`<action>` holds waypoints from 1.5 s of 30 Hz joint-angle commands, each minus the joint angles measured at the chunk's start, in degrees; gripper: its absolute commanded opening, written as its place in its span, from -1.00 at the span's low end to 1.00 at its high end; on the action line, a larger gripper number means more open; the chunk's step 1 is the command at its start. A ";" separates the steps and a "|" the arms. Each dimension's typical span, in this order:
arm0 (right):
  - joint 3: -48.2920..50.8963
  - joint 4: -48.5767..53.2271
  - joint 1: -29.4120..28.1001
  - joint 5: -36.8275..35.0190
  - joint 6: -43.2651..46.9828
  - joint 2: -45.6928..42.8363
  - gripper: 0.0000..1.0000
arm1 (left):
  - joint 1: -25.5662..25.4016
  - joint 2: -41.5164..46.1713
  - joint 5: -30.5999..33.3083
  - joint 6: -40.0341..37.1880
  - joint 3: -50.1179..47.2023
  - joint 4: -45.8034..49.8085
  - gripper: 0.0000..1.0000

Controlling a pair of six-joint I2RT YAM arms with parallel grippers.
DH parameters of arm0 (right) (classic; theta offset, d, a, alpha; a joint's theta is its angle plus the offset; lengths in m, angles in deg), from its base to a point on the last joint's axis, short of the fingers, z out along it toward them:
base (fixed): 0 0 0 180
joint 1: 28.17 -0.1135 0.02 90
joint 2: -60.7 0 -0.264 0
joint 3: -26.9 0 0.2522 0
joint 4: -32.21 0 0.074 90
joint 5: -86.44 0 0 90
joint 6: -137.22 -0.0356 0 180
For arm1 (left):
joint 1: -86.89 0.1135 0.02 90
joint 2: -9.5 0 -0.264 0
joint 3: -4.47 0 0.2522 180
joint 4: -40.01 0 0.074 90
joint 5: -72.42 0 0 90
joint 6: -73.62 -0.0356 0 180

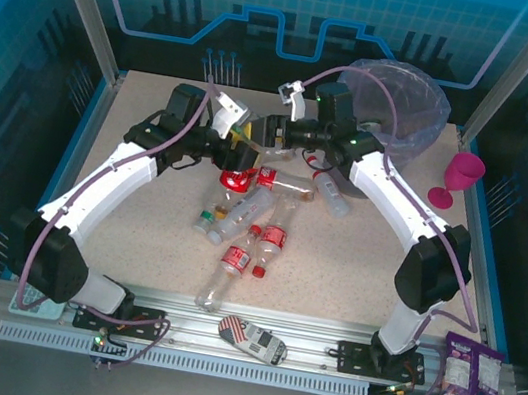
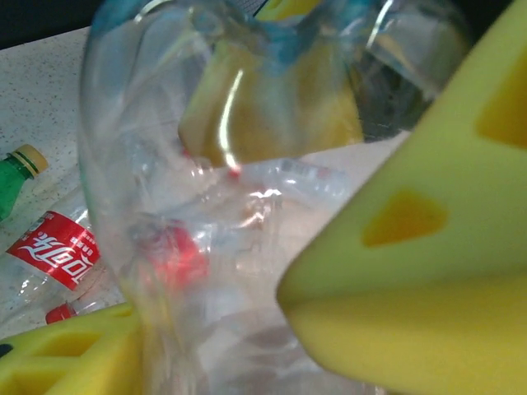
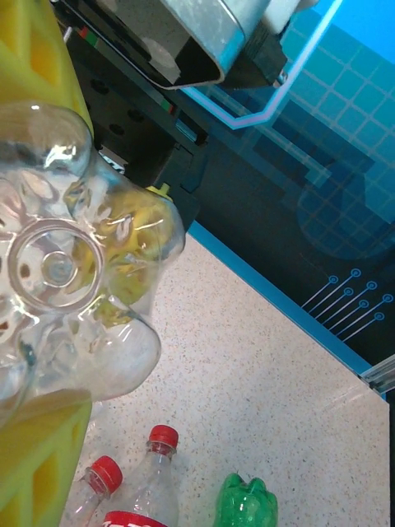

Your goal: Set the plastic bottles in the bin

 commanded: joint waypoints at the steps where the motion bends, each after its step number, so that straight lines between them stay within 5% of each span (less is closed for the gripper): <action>1: -0.69 -2.78 0.23 1.68 -1.26 0.23 0.31 | -0.72 0.73 -1.64 0.47 0.95 -2.84 0.56; 6: -3.13 -0.53 1.61 -0.69 1.99 -0.70 0.29 | -0.72 4.09 0.47 2.59 -1.25 -2.27 0.98; 16: -18.41 8.87 8.74 -6.05 9.16 -2.19 0.26 | -0.48 12.31 8.45 7.31 -2.06 11.35 0.98; 25: -28.01 11.39 21.03 -10.49 6.95 -6.27 0.23 | -0.39 6.84 9.22 10.32 -0.92 23.87 0.89; 33: -27.45 14.15 29.40 -24.42 10.10 -8.02 0.20 | -0.40 4.61 9.43 9.36 -1.68 27.34 0.87; 45: -38.91 29.84 30.85 -26.06 13.86 6.77 0.20 | -1.22 4.54 6.57 8.64 -3.55 37.20 0.78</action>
